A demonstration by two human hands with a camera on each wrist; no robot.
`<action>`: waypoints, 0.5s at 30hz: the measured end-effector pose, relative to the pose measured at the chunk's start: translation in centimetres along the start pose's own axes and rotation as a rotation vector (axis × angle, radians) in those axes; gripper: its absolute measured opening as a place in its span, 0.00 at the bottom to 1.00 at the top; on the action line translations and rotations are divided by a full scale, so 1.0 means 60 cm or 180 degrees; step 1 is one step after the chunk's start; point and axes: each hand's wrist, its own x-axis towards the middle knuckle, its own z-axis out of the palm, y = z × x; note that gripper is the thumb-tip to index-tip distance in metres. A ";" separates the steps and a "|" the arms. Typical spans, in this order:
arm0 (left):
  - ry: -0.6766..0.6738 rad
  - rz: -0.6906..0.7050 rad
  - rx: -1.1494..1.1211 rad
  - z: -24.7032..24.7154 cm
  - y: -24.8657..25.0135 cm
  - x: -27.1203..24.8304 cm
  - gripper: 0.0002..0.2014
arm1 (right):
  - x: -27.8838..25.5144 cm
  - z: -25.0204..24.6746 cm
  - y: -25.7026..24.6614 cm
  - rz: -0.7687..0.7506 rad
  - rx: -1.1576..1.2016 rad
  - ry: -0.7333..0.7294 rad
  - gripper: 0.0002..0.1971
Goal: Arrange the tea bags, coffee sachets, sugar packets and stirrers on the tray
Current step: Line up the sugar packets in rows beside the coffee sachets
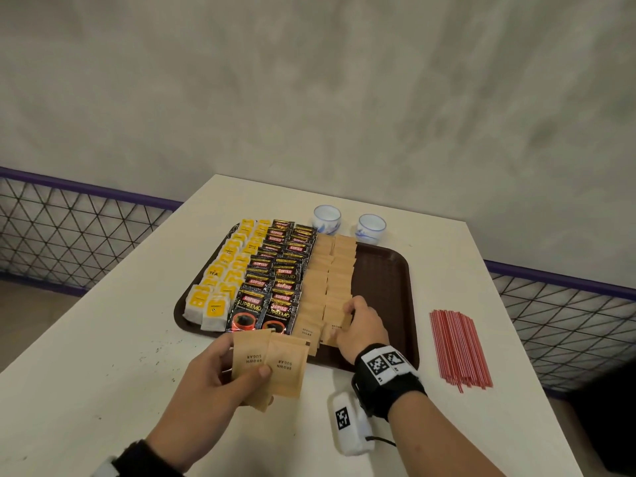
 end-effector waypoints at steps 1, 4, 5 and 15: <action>-0.0013 0.0010 0.0003 0.001 0.001 0.000 0.16 | 0.000 0.000 0.000 -0.0009 0.0002 0.0006 0.17; -0.0056 0.0052 -0.0011 0.006 0.005 0.000 0.16 | -0.001 -0.007 0.002 0.0006 0.0077 -0.0025 0.21; -0.0079 0.0067 -0.0011 0.008 0.006 0.000 0.16 | -0.003 -0.012 0.002 0.0005 0.0111 -0.0022 0.22; -0.0392 0.0306 -0.0092 0.043 0.027 0.008 0.16 | -0.120 -0.099 -0.029 -0.1044 0.2172 -0.1275 0.09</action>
